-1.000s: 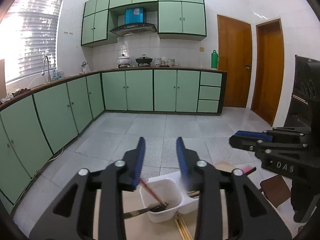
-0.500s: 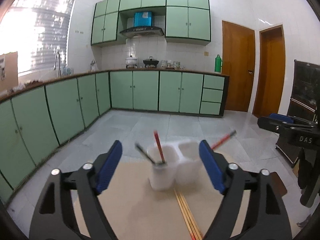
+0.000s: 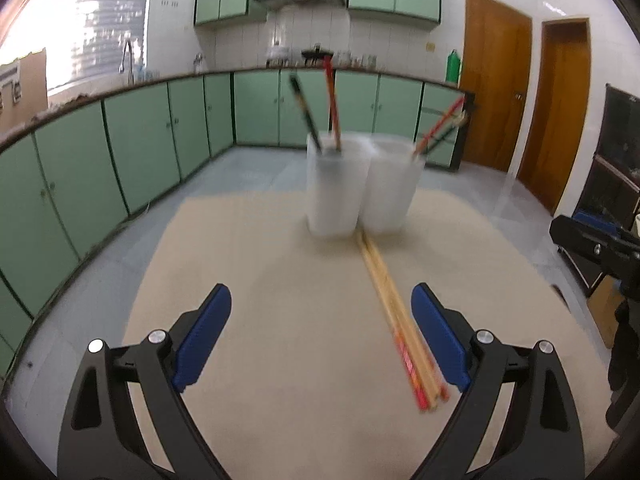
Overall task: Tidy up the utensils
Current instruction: 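Open both tools to release the chopsticks and pull back from the holder, then move both tools down to the remaining chopsticks on the table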
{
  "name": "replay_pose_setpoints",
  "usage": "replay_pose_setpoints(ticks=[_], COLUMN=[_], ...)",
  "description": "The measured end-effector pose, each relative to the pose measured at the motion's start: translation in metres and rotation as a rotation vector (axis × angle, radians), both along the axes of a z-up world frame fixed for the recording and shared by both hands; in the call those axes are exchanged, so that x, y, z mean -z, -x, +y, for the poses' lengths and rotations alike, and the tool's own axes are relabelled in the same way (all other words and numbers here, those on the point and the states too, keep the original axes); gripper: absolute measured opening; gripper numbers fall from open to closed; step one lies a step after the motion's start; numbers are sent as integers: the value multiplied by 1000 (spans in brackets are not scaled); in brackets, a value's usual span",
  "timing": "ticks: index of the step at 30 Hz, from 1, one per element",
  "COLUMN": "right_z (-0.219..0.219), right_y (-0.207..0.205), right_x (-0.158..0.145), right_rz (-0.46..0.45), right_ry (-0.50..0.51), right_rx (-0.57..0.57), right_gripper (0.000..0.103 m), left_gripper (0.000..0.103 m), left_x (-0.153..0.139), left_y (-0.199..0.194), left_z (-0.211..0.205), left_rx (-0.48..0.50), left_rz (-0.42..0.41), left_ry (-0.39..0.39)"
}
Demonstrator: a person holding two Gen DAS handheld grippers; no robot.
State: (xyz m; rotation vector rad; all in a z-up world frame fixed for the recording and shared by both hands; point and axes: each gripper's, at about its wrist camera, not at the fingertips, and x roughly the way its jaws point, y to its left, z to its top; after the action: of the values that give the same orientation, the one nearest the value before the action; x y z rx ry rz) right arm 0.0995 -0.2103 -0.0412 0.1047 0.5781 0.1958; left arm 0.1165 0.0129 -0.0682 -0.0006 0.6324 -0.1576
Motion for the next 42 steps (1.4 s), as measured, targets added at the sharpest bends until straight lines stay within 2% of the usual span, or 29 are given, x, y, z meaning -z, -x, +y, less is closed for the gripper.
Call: replay_pose_setpoints(ticks=[6, 15, 23, 29, 33, 37, 42], right_z=[16, 31, 45, 56, 64, 60, 49], right_y=[15, 20, 22, 19, 18, 18, 19], right_x=[46, 76, 92, 99, 99, 98, 95], right_rz=[101, 192, 253, 297, 302, 302, 293], right_ry=[10, 15, 67, 122, 165, 166, 144], right_rx=[-11, -24, -48, -70, -83, -60, -7], right_gripper=[97, 97, 93, 76, 74, 68, 67], left_gripper=[89, 89, 89, 89, 89, 89, 89], left_x=[34, 63, 74, 77, 80, 81, 81], left_y=[10, 15, 12, 10, 8, 7, 7], left_z=[3, 3, 5, 3, 2, 2, 1], left_rx=[-24, -32, -50, -54, -59, -60, -60], left_rz=[100, 180, 244, 262, 276, 282, 283], left_ry=[-9, -32, -21, -26, -26, -26, -28])
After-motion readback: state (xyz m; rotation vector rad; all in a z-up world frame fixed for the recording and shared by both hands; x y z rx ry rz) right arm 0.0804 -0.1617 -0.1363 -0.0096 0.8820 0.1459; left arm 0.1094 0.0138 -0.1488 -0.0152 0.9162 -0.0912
